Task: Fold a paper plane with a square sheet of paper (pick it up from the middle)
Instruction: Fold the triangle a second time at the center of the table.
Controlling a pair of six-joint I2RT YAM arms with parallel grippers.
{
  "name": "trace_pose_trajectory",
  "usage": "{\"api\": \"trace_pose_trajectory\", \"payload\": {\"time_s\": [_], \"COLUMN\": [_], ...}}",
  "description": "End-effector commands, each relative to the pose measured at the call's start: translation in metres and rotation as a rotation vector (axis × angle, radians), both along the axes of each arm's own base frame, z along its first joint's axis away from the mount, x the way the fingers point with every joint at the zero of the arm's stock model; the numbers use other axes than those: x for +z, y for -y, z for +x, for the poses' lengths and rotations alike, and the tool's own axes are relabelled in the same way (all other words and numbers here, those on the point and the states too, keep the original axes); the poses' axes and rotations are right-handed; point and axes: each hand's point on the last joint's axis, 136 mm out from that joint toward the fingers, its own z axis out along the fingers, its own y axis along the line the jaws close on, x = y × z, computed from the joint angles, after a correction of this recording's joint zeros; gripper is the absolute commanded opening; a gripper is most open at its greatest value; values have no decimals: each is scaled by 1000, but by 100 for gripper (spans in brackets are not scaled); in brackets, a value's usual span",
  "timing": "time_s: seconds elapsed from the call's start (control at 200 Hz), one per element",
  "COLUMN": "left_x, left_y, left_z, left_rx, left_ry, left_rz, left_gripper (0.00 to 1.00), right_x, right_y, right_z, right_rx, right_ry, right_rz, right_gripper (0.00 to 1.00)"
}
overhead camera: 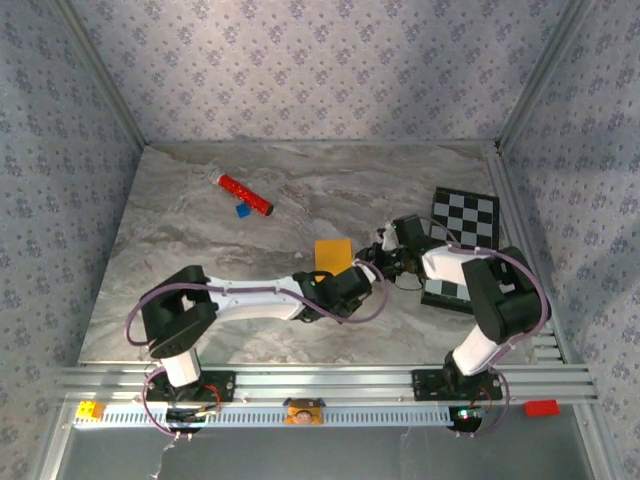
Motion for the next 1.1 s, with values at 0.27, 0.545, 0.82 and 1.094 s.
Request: {"api": "trace_pose_trajectory", "payload": {"time_s": [0.27, 0.545, 0.82, 1.094], "left_x": [25, 20, 18, 15], "left_y": [2, -3, -10, -11], "left_z": [6, 13, 18, 19], "left_rx": [65, 107, 135, 148], "left_ry": [-303, -366, -373, -375], "left_rz": [-371, -435, -442, -440], "left_gripper": [0, 0, 0, 0], "right_x": [19, 24, 4, -13], "right_y": [48, 24, -14, -25], "right_z": [-14, -36, -57, -63], "right_rx": [-138, -16, 122, 174], "right_ry": [118, 218, 124, 98], "right_rz": [-173, -180, -125, -186], "right_gripper": [26, 14, 9, 8]}}
